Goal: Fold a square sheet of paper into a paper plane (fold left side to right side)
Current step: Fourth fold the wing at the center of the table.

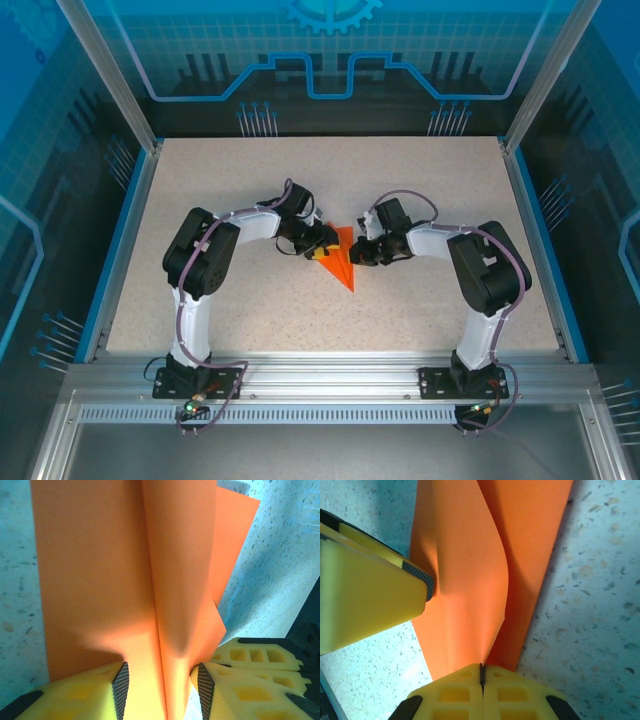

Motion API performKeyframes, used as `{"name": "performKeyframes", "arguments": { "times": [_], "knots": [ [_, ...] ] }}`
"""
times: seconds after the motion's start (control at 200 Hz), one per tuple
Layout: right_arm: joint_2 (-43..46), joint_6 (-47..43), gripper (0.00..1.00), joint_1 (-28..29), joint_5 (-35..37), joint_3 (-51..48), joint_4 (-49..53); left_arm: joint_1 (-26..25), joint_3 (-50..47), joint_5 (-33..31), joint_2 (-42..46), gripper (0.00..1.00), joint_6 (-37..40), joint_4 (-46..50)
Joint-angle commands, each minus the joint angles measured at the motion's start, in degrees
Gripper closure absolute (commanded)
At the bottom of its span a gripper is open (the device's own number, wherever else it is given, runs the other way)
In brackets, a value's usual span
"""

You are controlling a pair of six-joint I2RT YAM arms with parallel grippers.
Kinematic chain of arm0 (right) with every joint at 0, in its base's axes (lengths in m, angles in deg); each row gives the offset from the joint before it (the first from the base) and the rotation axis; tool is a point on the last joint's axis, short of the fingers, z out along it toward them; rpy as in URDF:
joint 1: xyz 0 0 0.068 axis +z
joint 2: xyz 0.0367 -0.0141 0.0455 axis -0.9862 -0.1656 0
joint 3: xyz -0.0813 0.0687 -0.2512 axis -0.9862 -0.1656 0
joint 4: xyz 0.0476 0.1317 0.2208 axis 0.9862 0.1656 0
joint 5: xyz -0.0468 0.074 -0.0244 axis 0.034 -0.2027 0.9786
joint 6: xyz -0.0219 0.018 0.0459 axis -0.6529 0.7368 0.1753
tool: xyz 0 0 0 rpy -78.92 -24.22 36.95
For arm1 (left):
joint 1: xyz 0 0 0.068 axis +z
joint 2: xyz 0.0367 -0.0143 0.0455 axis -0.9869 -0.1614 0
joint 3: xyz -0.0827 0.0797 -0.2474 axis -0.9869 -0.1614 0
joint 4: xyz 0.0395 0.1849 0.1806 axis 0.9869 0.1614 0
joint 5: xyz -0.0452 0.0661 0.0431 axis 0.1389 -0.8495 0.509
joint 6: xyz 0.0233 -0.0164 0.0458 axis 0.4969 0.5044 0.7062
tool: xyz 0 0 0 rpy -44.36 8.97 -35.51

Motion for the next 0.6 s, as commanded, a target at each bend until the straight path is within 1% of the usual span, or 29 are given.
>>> {"name": "performKeyframes", "arguments": {
  "times": [0.0, 0.595],
  "knots": [
    [-1.1, -1.1, 0.95, -0.6, 1.1, 1.5, 2.4, -0.3, 0.6, -1.9, -1.9, 0.56, 0.1, 3.8],
    [-2.2, -1.4, 0.94, -0.6, 2.8, 2.2, 3.6, -0.3, 0.5, -1.9, -2.0, 0.56, 0.2, 3.9]
  ]
}}
